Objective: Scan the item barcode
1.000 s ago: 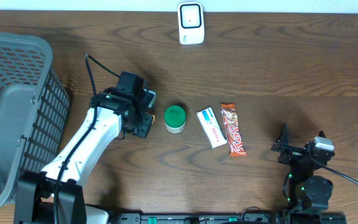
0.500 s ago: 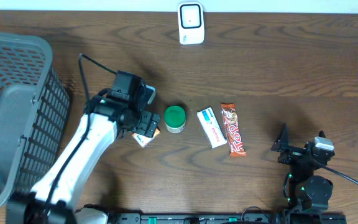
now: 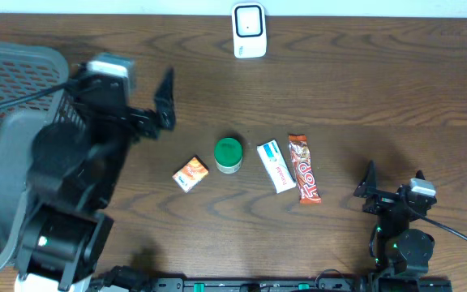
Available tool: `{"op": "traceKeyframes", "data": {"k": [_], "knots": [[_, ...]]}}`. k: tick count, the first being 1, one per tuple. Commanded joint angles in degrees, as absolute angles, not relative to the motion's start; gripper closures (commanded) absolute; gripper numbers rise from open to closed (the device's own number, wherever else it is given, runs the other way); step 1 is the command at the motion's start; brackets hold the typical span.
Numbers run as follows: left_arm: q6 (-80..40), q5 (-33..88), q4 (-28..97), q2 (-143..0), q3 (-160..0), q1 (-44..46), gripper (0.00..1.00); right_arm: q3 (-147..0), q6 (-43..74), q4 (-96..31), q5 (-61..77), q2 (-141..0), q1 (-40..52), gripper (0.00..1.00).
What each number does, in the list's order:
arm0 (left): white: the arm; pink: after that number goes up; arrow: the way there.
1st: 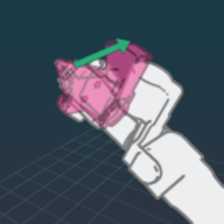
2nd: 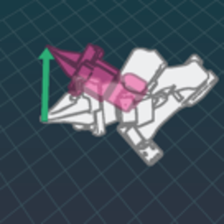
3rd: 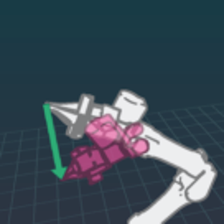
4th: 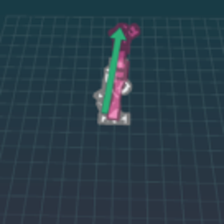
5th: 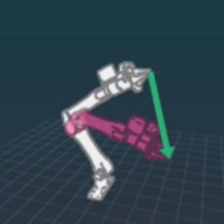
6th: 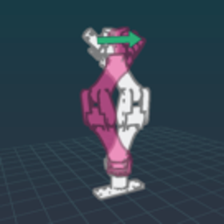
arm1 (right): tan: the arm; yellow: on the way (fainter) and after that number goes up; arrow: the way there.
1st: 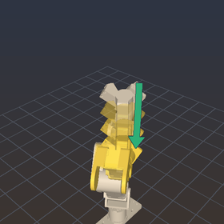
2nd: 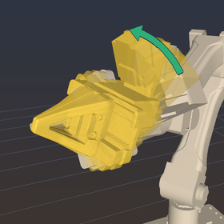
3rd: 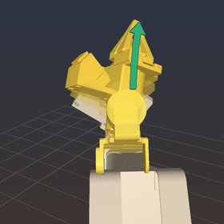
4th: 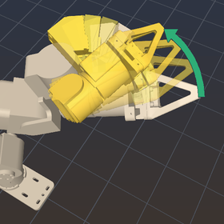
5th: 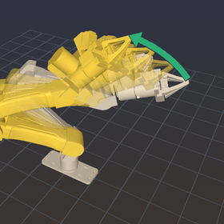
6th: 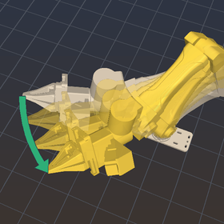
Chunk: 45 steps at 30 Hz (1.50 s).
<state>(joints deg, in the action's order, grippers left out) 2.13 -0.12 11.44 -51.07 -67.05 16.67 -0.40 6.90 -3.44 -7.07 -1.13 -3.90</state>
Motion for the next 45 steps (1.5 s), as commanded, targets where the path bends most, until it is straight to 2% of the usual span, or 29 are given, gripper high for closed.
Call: {"op": "traceKeyframes", "data": {"k": [1,4,7,11,15,22,27,35,39,42,45], "knots": [[1.2,-6.0,-0.8,-47.4,-67.9,16.7,0.08,-0.3,6.1,-3.6,-7.0,-1.1,-3.7,0.01],[4.0,-14.0,-2.6,-46.9,-69.5,16.7,0.08,-0.3,6.1,-3.6,-7.0,-1.1,-3.7,0.01],[12.0,-18.1,3.4,-46.3,-71.9,16.7,0.08,-0.3,6.1,-3.6,-7.0,-1.1,-3.7,0.01],[13.7,-24.1,13.9,-42.5,-75.6,16.7,0.08,-0.3,6.1,-3.6,-7.0,-1.1,-3.7,0.01],[13.2,-24.0,19.7,-35.2,-76.2,16.7,0.08,-0.3,6.1,-3.6,-7.0,-1.1,-3.7,0.01],[13.3,-23.6,20.7,-21.7,-76.2,16.7,0.08,-0.3,6.1,-3.6,-7.0,-1.1,-3.7,0.01],[13.3,-23.6,20.8,-17.5,-76.2,15.7,0.08,-0.3,6.1,-3.6,-7.0,-1.1,-3.7,0.01],[13.2,-22.9,20.7,-14.6,-75.8,6.4,0.07,-0.3,6.1,-3.6,-7.0,-1.1,-3.7,0.01],[11.4,-18.2,20.7,-9.1,-74.1,1.4,0.07,-0.3,6.1,-3.6,-7.0,-1.1,-3.7,0.01],[10.2,-12.4,19.4,-2.5,-70.9,1.2,0.07,-0.3,6.2,-3.6,-7.0,-1.1,-3.7,0.01],[10.3,-13.0,19.0,-0.2,-69.7,1.1,0.07,-0.3,6.5,-3.6,-6.7,-1.1,-3.7,0.01]]}}
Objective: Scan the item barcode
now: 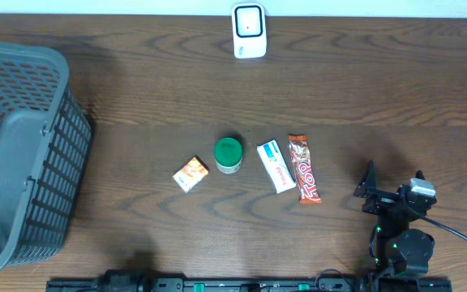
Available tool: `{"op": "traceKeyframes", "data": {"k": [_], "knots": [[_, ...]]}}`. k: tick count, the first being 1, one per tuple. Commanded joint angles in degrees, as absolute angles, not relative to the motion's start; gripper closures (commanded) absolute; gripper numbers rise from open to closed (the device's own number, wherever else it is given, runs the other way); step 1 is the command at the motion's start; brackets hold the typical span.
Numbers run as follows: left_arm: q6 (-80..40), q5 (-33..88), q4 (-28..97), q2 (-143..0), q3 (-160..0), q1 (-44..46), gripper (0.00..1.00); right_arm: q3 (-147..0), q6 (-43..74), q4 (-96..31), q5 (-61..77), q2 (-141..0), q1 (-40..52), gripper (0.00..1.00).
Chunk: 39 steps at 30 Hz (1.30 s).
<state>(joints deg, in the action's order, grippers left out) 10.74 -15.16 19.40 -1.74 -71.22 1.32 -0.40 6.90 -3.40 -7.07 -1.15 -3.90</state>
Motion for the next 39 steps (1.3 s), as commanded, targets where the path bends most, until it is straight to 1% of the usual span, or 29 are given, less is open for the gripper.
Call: {"op": "traceKeyframes", "data": {"k": [1,3,5,7,9,10,11,13,15,20,22,24,25,26,27,28,30,31,39], "knots": [[10.3,-13.1,19.0,-0.2,-69.5,1.1,0.07,-0.3,8.9,-3.7,-5.1,-1.1,-3.7,0.01],[10.5,-13.1,19.0,-0.2,-69.0,1.0,0.07,-0.3,15.3,-4.2,-1.7,-1.1,-3.7,0.01],[10.5,-13.1,19.0,-0.2,-68.7,1.0,0.07,-0.4,18.7,-4.6,1.7,-2.0,-3.6,0.01],[10.5,-13.1,19.0,-0.2,-68.7,1.0,0.07,-1.0,23.4,-5.5,4.2,-5.0,-3.6,0.01],[10.5,-13.1,19.0,-0.2,-68.7,1.0,0.07,-2.8,25.8,-8.1,10.8,-9.8,-3.6,0.01],[10.5,-13.1,19.0,-0.2,-68.7,1.0,0.07,-3.7,25.9,-9.2,13.2,-11.6,-3.6,0.01],[10.5,-13.1,19.0,-0.2,-68.7,1.0,0.07,-7.3,25.3,-12.8,17.4,-17.0,-3.6,0.01],[10.4,-13.1,19.0,-0.2,-68.6,1.0,0.07,-12.9,22.6,-16.7,20.2,-23.0,-3.6,0.01],[10.4,-13.1,19.0,-0.2,-68.2,1.0,0.07,-21.5,19.9,-22.2,21.3,-29.5,-3.2,0.01],[10.5,-13.1,19.0,-0.2,-66.7,1.0,0.07,-42.8,19.7,-37.8,20.4,-42.4,2.7,0.01],[10.5,-13.1,18.9,-0.2,-66.3,1.0,0.07,-47.6,19.8,-42.3,21.3,-46.2,5.5,0.01],[10.5,-13.1,18.7,-0.2,-65.8,1.0,0.07,-50.4,19.7,-44.4,25.9,-50.2,9.0,0.01],[10.5,-13.1,18.7,-0.2,-65.8,1.0,0.07,-50.3,19.7,-44.4,26.0,-51.1,9.8,0.11],[10.5,-13.1,18.7,-0.2,-65.8,1.0,0.07,-50.1,19.5,-44.5,25.2,-52.6,10.8,0.69],[10.5,-13.1,18.5,-0.2,-65.8,1.0,0.07,-49.8,19.7,-43.8,24.9,-54.0,11.4,0.86],[10.5,-13.1,18.5,-0.2,-65.8,1.0,0.07,-49.6,19.7,-42.7,24.7,-55.4,11.7,0.99],[10.5,-13.1,18.5,-0.2,-65.8,1.0,0.07,-49.5,21.7,-41.7,22.6,-58.2,12.0,0.99],[10.5,-13.1,18.5,-0.2,-65.8,1.0,0.07,-49.4,24.8,-41.8,21.4,-60.3,12.1,0.01],[10.5,-13.1,18.5,-0.2,-65.8,1.0,0.07,-49.4,26.3,-42.1,21.5,-75.9,12.1,0.01]]}}
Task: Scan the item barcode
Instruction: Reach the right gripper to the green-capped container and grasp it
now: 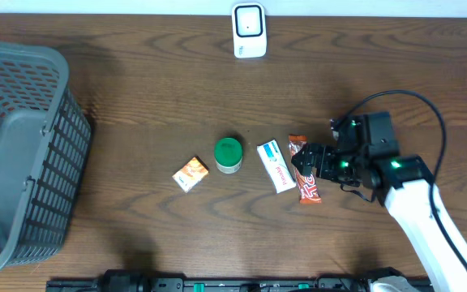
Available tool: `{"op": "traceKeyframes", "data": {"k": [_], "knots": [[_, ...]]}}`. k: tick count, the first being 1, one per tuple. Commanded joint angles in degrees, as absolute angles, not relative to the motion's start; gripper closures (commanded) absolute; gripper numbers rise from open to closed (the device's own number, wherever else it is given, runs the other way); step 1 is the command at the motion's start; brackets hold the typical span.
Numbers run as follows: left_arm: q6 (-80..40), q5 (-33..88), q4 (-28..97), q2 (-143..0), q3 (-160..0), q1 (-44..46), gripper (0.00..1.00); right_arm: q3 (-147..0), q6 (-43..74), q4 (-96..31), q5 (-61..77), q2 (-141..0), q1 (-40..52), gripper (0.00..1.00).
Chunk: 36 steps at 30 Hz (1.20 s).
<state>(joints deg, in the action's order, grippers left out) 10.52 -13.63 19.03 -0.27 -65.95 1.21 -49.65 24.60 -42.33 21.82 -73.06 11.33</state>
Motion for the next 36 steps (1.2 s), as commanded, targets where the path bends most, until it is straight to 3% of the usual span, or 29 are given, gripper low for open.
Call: {"op": "traceKeyframes", "data": {"k": [1,6,9,14,26,36], "knots": [[10.5,-13.1,18.5,-0.2,-65.8,1.0,0.07,-49.4,26.3,-41.7,21.8,-76.8,12.1,0.01],[10.5,-13.1,18.5,-0.2,-65.8,1.0,0.07,-49.8,19.5,-38.7,28.1,-78.6,13.1,0.01],[10.4,-13.1,18.6,-0.2,-65.8,1.0,0.07,-52.9,21.8,-40.5,22.7,-78.2,18.1,0.01],[10.4,-13.1,18.6,-0.2,-65.8,1.0,0.07,-66.2,27.0,-44.4,5.8,-81.2,31.6,0.01],[10.4,-13.1,18.6,-0.2,-65.8,1.0,0.07,-104.3,8.2,-68.7,4.4,-110.2,34.6,0.01],[10.5,-13.1,19.0,-0.2,-65.4,1.0,0.07,-105.8,8.1,-66.5,4.4,-119.5,41.3,0.01]]}}
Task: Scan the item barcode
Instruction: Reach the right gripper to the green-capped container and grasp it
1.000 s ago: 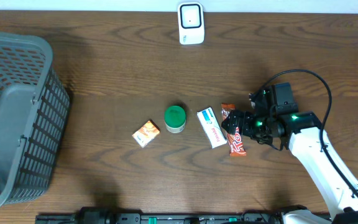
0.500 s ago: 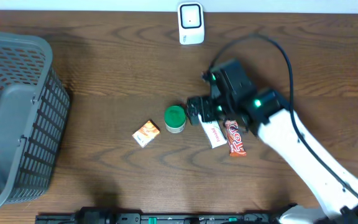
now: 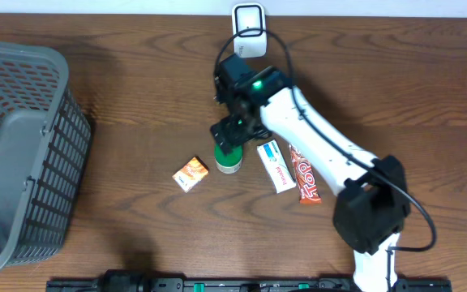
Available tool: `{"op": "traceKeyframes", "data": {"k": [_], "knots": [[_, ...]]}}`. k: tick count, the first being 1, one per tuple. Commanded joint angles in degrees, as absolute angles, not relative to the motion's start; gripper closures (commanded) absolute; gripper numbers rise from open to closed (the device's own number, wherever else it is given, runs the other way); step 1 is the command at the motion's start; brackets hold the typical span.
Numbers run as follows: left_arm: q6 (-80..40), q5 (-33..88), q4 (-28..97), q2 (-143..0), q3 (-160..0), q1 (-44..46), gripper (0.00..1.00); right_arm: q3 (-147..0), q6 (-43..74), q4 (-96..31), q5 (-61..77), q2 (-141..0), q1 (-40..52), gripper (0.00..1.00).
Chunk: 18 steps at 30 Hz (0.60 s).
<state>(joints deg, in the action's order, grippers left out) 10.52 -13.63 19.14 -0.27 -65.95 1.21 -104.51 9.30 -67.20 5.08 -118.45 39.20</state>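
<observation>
Four items lie in a row mid-table: a small orange box (image 3: pixel 190 173), a green-lidded jar (image 3: pixel 229 159), a white and blue box (image 3: pixel 275 165) and a red-brown candy bar (image 3: pixel 307 183). The white scanner (image 3: pixel 249 24) stands at the far edge. My right arm reaches in from the bottom right, and its gripper (image 3: pixel 226 135) hangs over the far rim of the green-lidded jar. The dark fingers blend together, so their state is unclear. The arm crosses over the top of the candy bar. My left gripper is out of view.
A large grey mesh basket (image 3: pixel 23 154) fills the left side of the table. The right arm's base (image 3: pixel 370 212) stands at the front right, and its cable loops up by the scanner.
My right gripper was at the top end of the candy bar; now it is further left and farther away, over the green-lidded jar. None of the items has shifted.
First my left arm hung over the basket's right side while the right arm sat folded at the front right. Then the left arm was gone from view. Later the right arm reached to the candy bar, and now it is over the green-lidded jar.
</observation>
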Motion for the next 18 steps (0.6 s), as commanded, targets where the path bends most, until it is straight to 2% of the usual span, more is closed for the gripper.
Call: {"op": "traceKeyframes", "data": {"k": [1,4,18], "knots": [[10.5,-13.1,19.0,-0.2,-65.3,1.0,0.07,-105.7,9.3,-65.9,2.5,-120.4,42.3,0.01],[10.5,-13.1,18.9,-0.2,-65.3,1.0,0.07,-105.7,12.3,-65.3,-1.5,-122.2,43.5,0.01],[10.5,-13.1,18.9,-0.2,-65.3,1.0,0.07,-105.6,12.4,-63.0,-2.2,-129.2,43.7,0.01]]}}
